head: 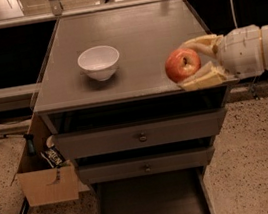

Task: Pick apple from bottom drawer and place on counter

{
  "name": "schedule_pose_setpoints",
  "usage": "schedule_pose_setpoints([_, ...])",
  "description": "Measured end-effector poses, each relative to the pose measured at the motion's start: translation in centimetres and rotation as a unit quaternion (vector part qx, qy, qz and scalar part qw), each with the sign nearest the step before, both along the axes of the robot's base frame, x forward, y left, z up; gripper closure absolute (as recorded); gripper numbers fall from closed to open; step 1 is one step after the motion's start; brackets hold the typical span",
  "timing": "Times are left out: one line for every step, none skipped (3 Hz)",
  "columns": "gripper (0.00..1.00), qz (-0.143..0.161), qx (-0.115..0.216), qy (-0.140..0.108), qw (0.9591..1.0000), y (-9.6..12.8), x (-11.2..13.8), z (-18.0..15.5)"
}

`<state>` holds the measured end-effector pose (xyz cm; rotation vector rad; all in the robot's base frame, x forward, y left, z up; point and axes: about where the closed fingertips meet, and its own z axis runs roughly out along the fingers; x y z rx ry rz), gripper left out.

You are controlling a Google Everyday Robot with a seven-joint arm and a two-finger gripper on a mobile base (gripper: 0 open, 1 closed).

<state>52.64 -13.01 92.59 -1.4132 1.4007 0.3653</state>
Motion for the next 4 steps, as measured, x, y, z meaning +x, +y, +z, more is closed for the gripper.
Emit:
schedule_pose_setpoints([1.0, 0.006, 0.001, 0.005, 1.0, 1.7, 4.2, 1.9])
schedule_pose_setpoints([1.0, 0.004, 0.0, 0.023, 0.9997, 2.8, 8.8, 1.8])
schedule_pose_setpoints([1.0, -0.002, -0.001, 0.043, 0.9991, 3.2, 12.6, 0.6])
schedule_pose_setpoints([1.0, -0.01, 0.003, 0.059, 0.9982, 2.8, 14.9, -1.2])
